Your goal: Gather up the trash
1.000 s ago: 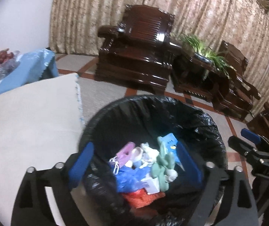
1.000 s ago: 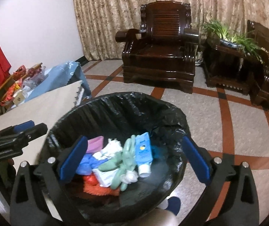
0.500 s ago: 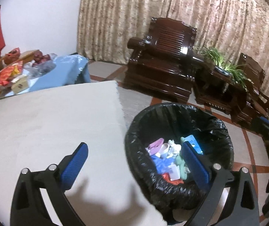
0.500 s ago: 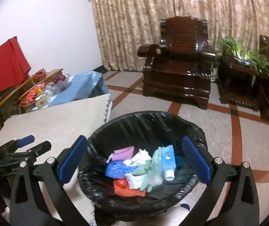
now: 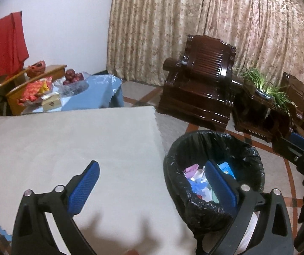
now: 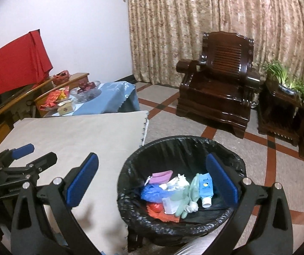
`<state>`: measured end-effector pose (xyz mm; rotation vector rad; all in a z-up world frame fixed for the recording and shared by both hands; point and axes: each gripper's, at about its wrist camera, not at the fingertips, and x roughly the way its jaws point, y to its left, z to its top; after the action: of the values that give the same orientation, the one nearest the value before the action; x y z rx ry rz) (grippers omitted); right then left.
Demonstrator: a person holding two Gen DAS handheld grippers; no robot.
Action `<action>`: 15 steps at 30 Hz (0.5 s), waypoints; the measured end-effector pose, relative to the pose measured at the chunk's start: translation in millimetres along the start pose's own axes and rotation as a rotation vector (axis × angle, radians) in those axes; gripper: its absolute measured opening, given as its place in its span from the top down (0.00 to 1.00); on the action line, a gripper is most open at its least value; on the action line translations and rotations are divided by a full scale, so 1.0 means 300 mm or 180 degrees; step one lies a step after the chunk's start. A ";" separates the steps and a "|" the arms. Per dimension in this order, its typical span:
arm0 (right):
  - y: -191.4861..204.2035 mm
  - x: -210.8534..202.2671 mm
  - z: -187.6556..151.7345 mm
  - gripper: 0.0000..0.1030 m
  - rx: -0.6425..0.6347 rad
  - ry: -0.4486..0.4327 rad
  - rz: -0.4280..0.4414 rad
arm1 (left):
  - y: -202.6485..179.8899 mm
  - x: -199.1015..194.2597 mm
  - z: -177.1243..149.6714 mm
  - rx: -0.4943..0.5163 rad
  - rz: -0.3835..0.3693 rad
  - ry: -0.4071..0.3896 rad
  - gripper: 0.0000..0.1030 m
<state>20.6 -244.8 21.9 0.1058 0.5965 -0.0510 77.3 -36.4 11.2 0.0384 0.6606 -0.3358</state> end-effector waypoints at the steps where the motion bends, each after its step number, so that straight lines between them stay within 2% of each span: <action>1: 0.006 -0.005 0.005 0.05 -0.0013 -0.0010 0.0001 | 0.001 -0.015 0.002 0.0017 0.0021 -0.0020 0.06; 15: 0.084 -0.079 0.033 0.05 -0.0159 -0.0134 0.0063 | 0.019 -0.148 0.015 0.0019 0.0055 -0.0252 0.06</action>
<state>8.5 -220.4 45.6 0.0620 0.5543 -0.0192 49.1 -18.7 41.4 0.0364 0.5806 -0.3213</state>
